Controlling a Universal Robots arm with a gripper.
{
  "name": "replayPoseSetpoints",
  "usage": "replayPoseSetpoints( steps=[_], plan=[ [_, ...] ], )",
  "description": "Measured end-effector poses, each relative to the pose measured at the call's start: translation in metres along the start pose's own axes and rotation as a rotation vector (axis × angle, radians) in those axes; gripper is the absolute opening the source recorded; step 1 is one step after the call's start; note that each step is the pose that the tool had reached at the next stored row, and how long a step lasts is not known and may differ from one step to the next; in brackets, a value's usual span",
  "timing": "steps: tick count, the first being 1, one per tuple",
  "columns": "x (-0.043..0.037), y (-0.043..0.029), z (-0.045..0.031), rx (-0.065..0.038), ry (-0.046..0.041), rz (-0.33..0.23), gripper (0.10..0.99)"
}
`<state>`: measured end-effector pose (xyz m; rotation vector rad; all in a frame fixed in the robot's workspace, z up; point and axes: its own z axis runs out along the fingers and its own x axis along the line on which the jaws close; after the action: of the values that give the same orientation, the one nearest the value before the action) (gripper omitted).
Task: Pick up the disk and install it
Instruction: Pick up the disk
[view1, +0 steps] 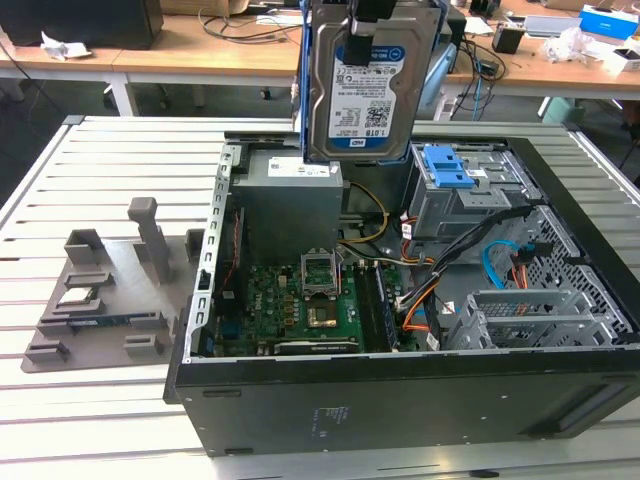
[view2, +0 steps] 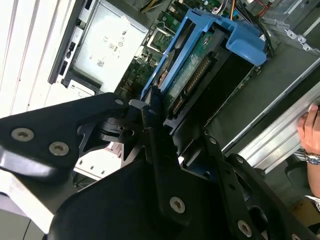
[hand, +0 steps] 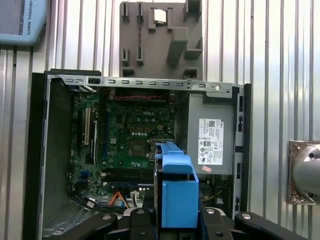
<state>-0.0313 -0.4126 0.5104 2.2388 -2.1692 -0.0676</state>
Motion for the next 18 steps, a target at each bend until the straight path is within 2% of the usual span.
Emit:
replayPoseSetpoints(
  steps=[1, 18],
  plan=[
    [0.0035, 0.0001, 0.0000, 0.000, 0.0000, 0.000, 0.365],
    [0.0211, 0.0007, 0.0000, 0.000, 0.0000, 0.000, 0.365]
  ],
)
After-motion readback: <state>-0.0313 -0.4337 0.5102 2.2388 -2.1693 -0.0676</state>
